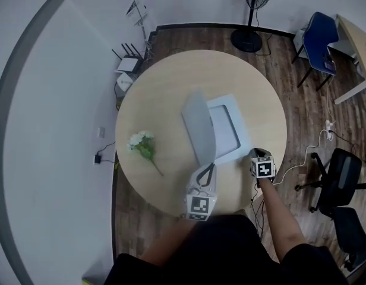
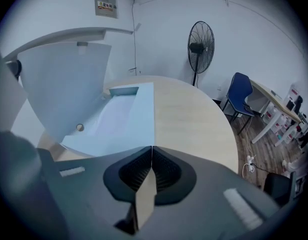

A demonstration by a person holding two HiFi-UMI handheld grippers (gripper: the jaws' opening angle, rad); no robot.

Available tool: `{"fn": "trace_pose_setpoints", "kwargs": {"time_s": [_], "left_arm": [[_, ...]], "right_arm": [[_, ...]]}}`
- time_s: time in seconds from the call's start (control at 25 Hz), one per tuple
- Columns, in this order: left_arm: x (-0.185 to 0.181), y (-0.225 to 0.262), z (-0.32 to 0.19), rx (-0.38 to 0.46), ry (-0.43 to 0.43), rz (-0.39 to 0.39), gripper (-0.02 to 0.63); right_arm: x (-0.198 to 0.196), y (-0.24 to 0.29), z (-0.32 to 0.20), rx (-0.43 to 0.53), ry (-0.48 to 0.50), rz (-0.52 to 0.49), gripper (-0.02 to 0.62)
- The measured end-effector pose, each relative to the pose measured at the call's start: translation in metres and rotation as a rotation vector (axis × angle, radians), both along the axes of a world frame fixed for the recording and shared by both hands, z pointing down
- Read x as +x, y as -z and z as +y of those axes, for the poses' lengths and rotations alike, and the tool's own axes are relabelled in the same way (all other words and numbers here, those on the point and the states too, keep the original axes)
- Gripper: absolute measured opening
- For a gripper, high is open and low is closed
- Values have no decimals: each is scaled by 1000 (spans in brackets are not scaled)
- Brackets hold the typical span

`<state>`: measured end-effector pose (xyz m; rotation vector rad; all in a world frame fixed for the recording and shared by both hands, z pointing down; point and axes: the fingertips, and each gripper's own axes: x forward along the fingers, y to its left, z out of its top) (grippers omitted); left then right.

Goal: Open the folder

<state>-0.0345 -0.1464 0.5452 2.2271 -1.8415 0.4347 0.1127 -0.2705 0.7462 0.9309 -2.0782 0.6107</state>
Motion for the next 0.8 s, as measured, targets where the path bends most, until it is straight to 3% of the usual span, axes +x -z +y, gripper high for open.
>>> {"fn": "trace_pose_setpoints", "kwargs": {"time_s": [0.2,0.48,0.8], "left_arm": [[-27,4,18,24,54,29,2],[-69,3,52,28,156,79,2],[-125,-15,93,-9,294,162,2]], "right_arm": [[-44,18,23,33,53,-60,3],[-115,29,83,-22,160,-155,2],[-191,39,135,-32,282,-183,2]]}}
